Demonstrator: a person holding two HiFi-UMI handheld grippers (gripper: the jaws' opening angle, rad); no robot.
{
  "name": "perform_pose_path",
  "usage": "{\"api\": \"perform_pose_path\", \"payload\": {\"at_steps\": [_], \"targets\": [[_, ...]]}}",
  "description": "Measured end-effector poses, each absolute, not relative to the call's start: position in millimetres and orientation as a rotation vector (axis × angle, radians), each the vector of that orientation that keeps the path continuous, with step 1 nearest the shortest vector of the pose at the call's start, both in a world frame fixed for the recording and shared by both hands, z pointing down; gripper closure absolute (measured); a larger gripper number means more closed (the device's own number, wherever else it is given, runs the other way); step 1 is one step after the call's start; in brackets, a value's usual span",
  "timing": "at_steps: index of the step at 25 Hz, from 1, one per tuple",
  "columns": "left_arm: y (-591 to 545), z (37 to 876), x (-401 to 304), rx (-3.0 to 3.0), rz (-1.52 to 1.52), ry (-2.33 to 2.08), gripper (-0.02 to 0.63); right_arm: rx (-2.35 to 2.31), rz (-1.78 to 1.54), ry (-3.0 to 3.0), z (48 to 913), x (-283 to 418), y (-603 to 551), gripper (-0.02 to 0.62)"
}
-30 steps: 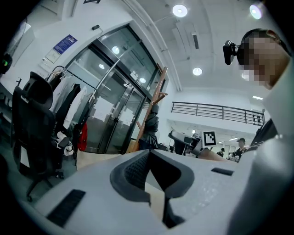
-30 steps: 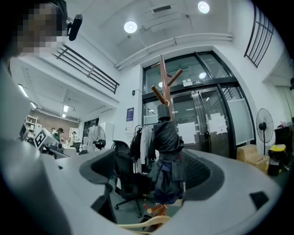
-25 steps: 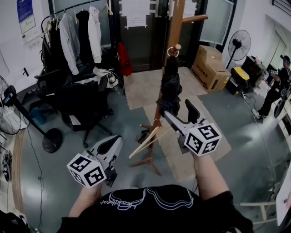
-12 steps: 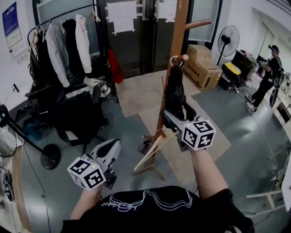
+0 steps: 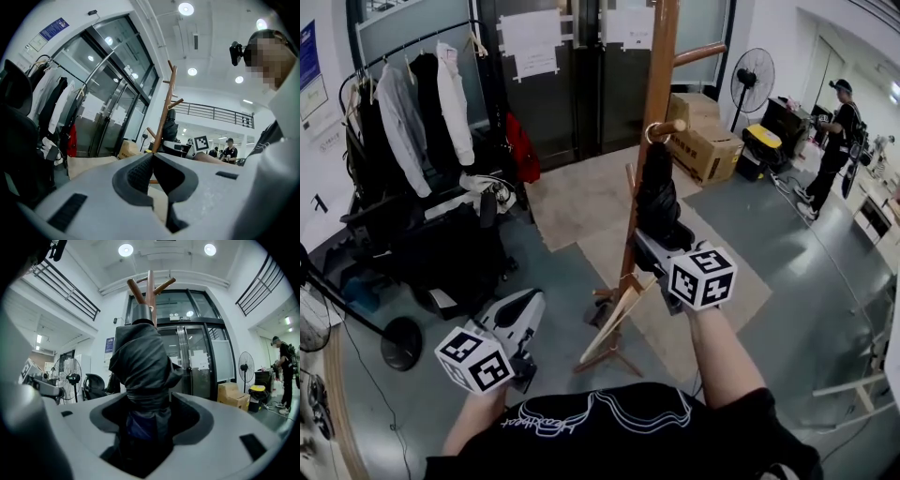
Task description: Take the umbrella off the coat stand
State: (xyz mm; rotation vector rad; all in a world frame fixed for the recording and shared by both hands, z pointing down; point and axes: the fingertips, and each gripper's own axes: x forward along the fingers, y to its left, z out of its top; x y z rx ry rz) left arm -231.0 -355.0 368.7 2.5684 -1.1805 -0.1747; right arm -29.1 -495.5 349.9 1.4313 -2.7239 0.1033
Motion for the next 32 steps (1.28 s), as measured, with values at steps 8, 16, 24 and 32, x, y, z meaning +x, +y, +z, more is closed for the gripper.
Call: {"api": "perform_pose_path", "payload": {"at_steps": [8,16,24,32], "targets": [[-361.5,362.5,-237.7,2.603,-0.186,-1.143,0.600,1.461,0.104,-2.715,350.0,-26.7,-493.6,0.328],[-363.2,360.5,-240.4,2.621,-0.194,-1.119,0.600,1.466,0.101,-2.757,342.2,-29.1,-483.8,0.339],[-360.1,357.2,-241.6,2.628,-0.211,-1.104,0.600,1.463,0.037,-2.780,322.8,-32.0,-466.7,0.341],[-347.3,352.8,-236.8,2.625,-0.248,-1.115,0.600,1.433,0.000,-2.810,303.5,-28.6,-445.6,0.341]]}}
